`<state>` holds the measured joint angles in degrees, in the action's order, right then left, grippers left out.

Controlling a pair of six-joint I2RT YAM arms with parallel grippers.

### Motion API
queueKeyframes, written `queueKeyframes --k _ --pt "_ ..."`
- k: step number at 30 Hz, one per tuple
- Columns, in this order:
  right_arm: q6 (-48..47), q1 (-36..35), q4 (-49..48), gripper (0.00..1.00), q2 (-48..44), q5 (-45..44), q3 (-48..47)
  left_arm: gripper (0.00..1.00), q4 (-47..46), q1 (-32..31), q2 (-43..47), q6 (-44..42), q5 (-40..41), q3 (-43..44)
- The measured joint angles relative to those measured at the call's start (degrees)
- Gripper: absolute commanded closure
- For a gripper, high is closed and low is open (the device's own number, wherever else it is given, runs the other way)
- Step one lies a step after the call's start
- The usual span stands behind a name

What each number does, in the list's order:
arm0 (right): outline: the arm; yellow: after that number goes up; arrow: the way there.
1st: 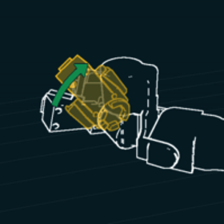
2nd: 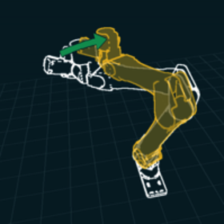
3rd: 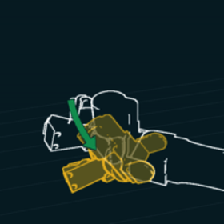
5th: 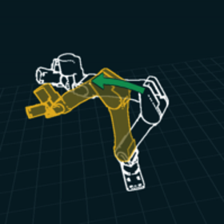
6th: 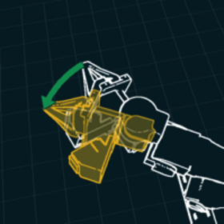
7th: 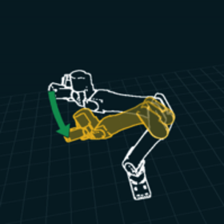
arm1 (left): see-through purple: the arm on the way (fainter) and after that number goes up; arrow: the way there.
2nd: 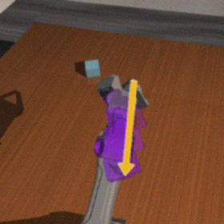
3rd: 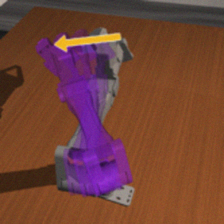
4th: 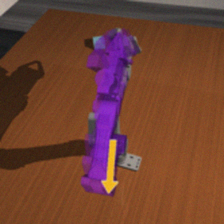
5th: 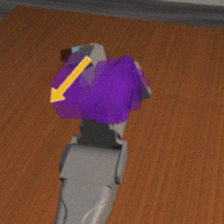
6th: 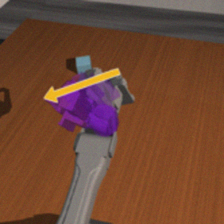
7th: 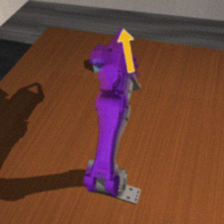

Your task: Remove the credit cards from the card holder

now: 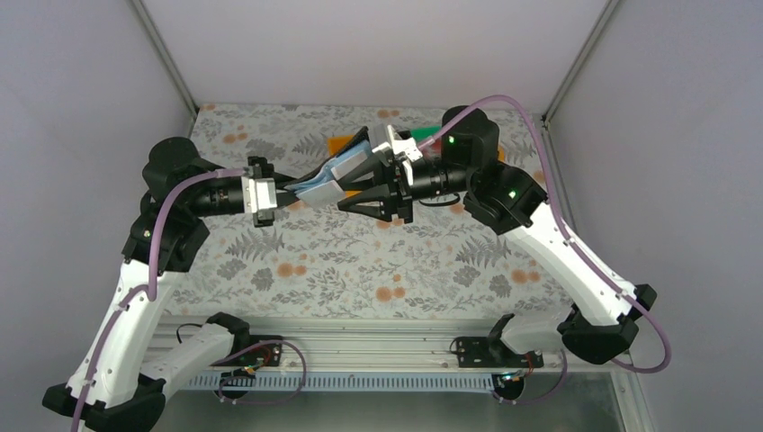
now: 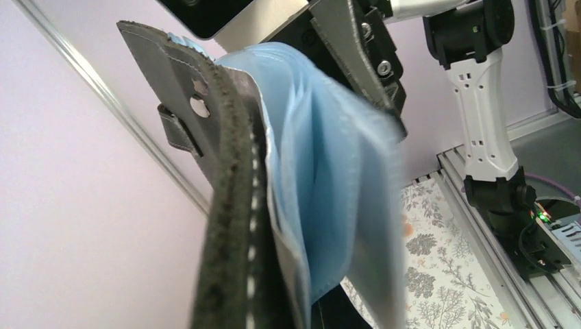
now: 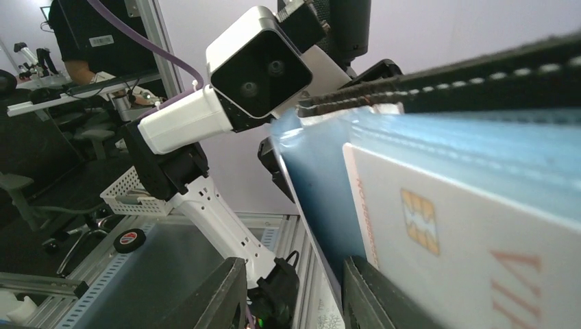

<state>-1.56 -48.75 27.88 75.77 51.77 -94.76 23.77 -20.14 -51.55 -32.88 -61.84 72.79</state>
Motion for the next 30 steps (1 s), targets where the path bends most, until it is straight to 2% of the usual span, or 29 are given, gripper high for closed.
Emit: queueKeyframes --k 7,8,11,17,18,20,23,27,30 --pt "1.16 -0.11 -0.59 0.72 0.20 0.31 0.02 0.98 -0.35 0.00 -0.70 0.63 0.57 0.00" --pt "1.42 -0.11 -0.92 0.75 0.39 0.33 0.02 0.98 -0.26 0.00 -0.79 0.63 0.59 0.00" --pt "2.51 -0.11 -1.88 0.95 1.11 0.37 0.02 0.98 0.24 0.02 -1.11 1.07 0.57 0.00" --pt "2.89 -0.11 -2.78 0.96 1.25 -2.82 0.09 0.97 1.49 0.04 -1.97 2.54 -0.22 0.00" --pt "3.04 -0.11 -2.95 0.96 0.92 -3.96 0.42 0.90 1.75 0.07 -2.03 2.51 -0.50 0.00" --pt "3.58 -0.11 -3.15 0.96 -0.26 -6.27 1.49 0.68 2.60 0.07 -2.19 2.10 -1.31 0.02" --pt "4.96 0.24 -3.06 0.96 -1.57 -9.20 2.08 0.47 4.79 0.11 -2.51 0.20 -3.96 0.07" --pt "6.27 0.63 -3.17 0.96 -2.40 -11.61 2.08 0.32 7.76 0.11 -2.82 -0.76 -8.17 0.07" --pt "6.47 1.05 -2.99 0.96 -2.38 -12.63 2.08 0.26 8.81 0.13 -2.84 -0.52 -9.88 0.15"
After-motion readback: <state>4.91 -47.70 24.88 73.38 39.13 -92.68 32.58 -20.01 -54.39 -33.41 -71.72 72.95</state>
